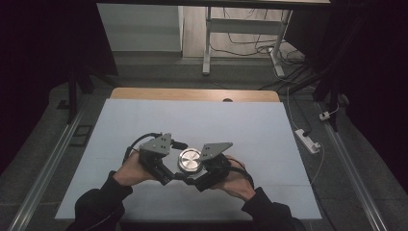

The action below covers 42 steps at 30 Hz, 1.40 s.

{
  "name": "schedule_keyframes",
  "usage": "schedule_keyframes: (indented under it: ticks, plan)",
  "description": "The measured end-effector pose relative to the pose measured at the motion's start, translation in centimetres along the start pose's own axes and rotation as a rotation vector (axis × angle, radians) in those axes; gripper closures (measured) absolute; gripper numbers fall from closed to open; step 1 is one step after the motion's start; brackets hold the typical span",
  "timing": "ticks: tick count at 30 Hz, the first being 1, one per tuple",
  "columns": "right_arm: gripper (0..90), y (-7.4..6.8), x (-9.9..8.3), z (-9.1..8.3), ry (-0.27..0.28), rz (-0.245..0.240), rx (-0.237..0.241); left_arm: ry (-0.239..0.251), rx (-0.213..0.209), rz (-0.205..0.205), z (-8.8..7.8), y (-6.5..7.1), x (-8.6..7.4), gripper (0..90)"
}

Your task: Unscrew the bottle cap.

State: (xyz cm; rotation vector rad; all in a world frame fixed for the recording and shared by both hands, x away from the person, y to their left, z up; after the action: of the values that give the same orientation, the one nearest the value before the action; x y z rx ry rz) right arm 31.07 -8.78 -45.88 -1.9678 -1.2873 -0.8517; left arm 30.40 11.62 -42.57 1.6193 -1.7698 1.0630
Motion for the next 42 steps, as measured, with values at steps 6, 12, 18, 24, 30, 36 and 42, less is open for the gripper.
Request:
schedule_keyframes:
  ticks: [6,12,18,24,30,36,42]
  plan:
    - [15.2,-1.4,0.0,0.6,-0.032,-0.08,0.058,0.007,-0.046,0.049,0.7,0.6,0.2,18.3]
    - [15.2,-0.7,0.0,0.4,-0.018,-0.037,-0.021,-0.009,0.074,-0.056,1.5,0.3,0.4,19.0]
    - [15.2,0.2,-0.1,0.4,0.013,0.052,-0.106,-0.04,0.221,-0.153,2.5,0.4,1.1,19.2]
    - [15.2,0.5,0.0,0.3,0.052,0.098,-0.161,-0.022,0.328,-0.242,2.9,0.7,1.4,19.2]
    - [15.2,0.4,-0.1,0.4,0.079,0.109,-0.25,-0.03,0.398,-0.309,3.5,0.8,1.7,19.1]
    - [15.2,0.4,-0.1,0.3,0.086,0.109,-0.229,0.025,0.291,-0.303,2.6,0.2,1.6,13.5]
    - [15.2,1.0,-0.1,-0.3,0.072,0.115,-0.128,0.043,0.185,-0.167,-0.4,-0.1,1.6,5.1]
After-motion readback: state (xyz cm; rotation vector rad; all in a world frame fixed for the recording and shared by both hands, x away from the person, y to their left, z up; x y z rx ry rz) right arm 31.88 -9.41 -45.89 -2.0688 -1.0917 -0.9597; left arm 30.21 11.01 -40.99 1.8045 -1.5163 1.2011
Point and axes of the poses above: each handheld gripper's, and its own axes: z roughly forward along the jaws, x roughly out of its top, y roughly to its right, the point moved 1 cm from there along z, roughly forward along the jaws, and after that the axes turned 10 degrees about z, right-handed, at the moved point
